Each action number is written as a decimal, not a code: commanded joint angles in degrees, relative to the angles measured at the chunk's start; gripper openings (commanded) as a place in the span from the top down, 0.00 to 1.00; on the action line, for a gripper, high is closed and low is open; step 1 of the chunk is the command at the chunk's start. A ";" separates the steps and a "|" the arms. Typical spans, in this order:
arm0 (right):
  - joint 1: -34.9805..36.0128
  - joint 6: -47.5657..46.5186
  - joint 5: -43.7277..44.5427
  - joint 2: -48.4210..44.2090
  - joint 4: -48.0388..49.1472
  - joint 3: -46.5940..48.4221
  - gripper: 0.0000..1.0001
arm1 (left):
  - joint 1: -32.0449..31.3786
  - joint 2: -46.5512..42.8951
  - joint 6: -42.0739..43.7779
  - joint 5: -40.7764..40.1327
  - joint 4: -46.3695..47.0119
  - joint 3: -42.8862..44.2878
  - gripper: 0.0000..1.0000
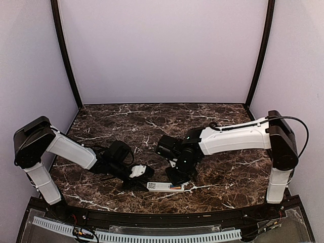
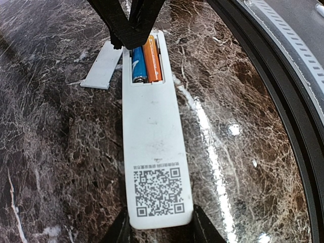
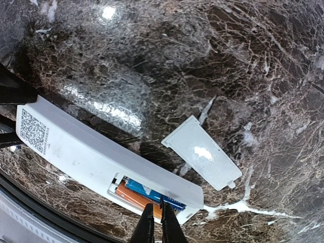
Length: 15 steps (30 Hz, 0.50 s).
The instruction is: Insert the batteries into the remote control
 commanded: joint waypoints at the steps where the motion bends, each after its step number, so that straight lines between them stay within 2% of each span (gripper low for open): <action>1: -0.45 -0.89 0.10 -1.65 -0.12 1.33 0.96 | -0.06 0.96 0.58 -1.66 -4.18 0.02 1.00; 5: -0.42 -0.39 -1.01 -2.27 -0.52 0.34 1.00 | -0.06 1.10 0.55 -1.69 -4.33 0.19 1.00; 10: -0.72 -0.66 -2.32 -3.42 0.58 -1.54 0.96 | -0.06 1.30 0.50 -1.77 -4.53 0.44 1.00; 12: -1.18 -3.50 -3.79 -4.45 2.34 -2.01 0.94 | -0.05 1.30 0.50 -1.77 -4.53 0.39 1.00; 15: -1.60 -12.49 -3.81 -8.39 6.31 -3.86 0.80 | -0.06 1.15 0.06 -2.13 -4.38 0.53 1.00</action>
